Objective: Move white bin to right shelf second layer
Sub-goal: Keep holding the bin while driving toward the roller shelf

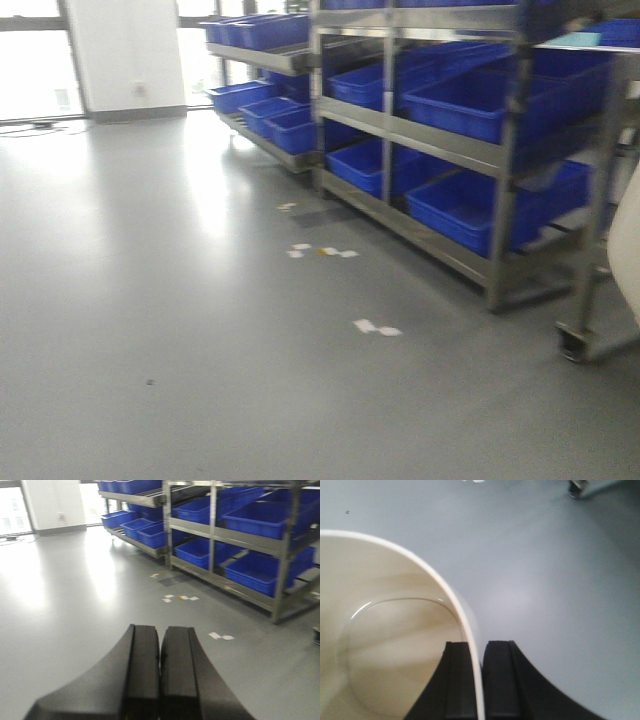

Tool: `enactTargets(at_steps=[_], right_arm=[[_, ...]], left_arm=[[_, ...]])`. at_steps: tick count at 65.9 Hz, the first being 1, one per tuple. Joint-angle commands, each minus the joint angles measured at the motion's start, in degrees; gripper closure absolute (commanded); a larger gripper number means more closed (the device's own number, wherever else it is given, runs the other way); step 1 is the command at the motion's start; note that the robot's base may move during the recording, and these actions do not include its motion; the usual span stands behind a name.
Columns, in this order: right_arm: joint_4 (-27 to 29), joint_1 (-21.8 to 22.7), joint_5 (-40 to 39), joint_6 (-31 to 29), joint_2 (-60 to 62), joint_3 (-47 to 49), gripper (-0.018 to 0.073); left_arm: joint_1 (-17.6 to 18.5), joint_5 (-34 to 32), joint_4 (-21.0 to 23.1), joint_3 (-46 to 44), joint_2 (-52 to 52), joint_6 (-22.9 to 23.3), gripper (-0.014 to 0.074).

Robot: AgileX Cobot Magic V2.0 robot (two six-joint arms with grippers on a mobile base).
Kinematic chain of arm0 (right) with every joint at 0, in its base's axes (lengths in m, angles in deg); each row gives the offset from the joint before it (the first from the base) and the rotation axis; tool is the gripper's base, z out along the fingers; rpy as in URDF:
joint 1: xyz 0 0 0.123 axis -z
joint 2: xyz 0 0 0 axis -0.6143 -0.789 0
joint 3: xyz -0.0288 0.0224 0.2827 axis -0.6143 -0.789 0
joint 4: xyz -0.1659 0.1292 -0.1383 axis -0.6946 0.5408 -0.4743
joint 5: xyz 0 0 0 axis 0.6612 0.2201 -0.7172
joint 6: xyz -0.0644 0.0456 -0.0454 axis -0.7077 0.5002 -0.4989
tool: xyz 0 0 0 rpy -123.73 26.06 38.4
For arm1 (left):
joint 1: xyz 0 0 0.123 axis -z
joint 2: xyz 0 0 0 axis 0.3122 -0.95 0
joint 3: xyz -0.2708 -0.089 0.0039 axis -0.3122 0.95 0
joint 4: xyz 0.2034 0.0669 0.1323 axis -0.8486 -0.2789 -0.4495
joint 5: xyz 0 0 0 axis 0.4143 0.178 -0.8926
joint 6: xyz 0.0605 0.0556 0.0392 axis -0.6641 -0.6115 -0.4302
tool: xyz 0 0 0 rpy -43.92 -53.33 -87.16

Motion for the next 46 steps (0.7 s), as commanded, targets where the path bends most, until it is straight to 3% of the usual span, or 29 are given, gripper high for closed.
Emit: enactTargets(at_steps=[1,46], right_arm=[[0.1,0.2,-4.1,-0.3,-0.1,1.6,0.0513],[0.1,0.2,-4.1,-0.3,-0.1,1.6,0.0512]], left_arm=[[0.2,-5.0,0.0,2.1,0.9,0.2,0.0512],[0.2,-5.0,0.0,2.1,0.9,0.2,0.0512]])
